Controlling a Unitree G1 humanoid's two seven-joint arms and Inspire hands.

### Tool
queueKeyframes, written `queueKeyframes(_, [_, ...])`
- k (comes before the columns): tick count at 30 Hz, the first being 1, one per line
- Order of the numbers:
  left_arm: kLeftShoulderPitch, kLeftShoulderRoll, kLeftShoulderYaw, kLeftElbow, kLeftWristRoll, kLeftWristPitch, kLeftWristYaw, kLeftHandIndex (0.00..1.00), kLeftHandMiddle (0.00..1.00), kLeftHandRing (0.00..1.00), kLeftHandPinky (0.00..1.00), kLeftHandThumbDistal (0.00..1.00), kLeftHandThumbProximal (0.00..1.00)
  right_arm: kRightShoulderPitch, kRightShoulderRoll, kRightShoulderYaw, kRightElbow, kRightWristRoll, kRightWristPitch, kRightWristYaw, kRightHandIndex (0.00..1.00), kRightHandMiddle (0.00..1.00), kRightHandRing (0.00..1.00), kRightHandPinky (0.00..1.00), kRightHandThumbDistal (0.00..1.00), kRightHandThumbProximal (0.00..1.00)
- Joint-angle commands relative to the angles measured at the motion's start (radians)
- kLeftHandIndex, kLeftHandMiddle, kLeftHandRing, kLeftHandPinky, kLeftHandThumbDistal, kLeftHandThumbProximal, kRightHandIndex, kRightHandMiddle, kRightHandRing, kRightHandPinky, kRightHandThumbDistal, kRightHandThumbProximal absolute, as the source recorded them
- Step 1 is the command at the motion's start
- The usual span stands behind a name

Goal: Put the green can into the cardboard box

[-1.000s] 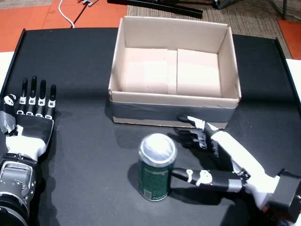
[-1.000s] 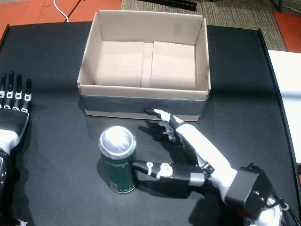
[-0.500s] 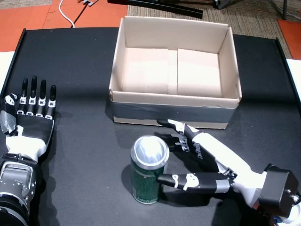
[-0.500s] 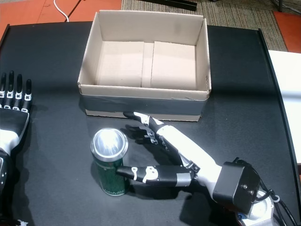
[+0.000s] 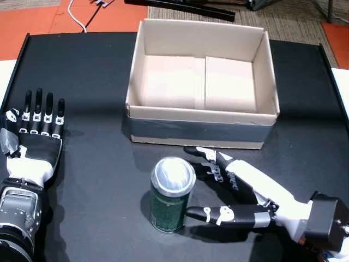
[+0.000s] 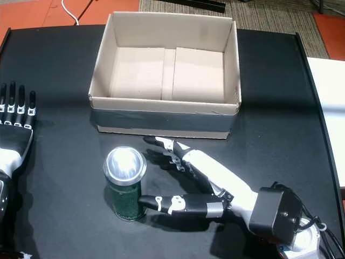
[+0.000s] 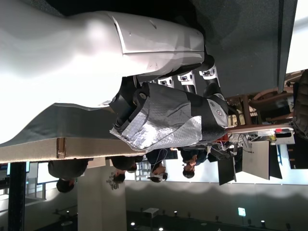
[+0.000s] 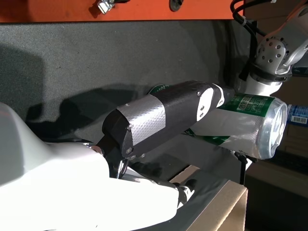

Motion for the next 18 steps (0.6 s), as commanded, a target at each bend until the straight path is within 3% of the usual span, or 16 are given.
queueKeyframes(1, [0.02,-0.012,-0.008,0.005,0.014,-0.01,0.026,0.51,0.52,0.6,0.7,0.0,0.56,-0.011,0.014,-0.001,0.005,0.005,0.009,0.017,0.9,0.94,0.97,1.0,1.0,0.45])
queueKeyframes(4, [0.024,-0.015,-0.008,0.005,0.012,-0.009,0.01,0.52,0.54,0.62,0.73,0.0,0.56,-0.02,0.025,0.012,0.007,-0.009,0.017,0.023,0.91,0.95,0.97,1.0,1.0,0.45])
queueKeyframes(7, [0.031,-0.018,-0.007,0.004,0.01,-0.01,-0.031,0.57,0.58,0.72,0.85,0.0,0.53,-0.034,0.04,0.021,0.01,-0.016,0.023,0.039,0.91,0.95,0.97,1.0,1.0,0.46])
queueKeyframes(12, [0.029,-0.018,-0.006,0.006,0.011,-0.007,0.004,0.59,0.59,0.71,0.84,0.0,0.56,-0.05,0.074,0.005,0.012,0.01,0.03,0.08,0.92,0.95,0.97,1.0,1.0,0.42])
queueKeyframes(18, [0.03,-0.021,-0.002,0.006,0.008,-0.008,0.034,0.58,0.59,0.71,0.82,0.0,0.58,-0.056,0.086,0.018,0.006,-0.014,0.04,0.067,0.88,0.93,0.95,1.0,1.0,0.47])
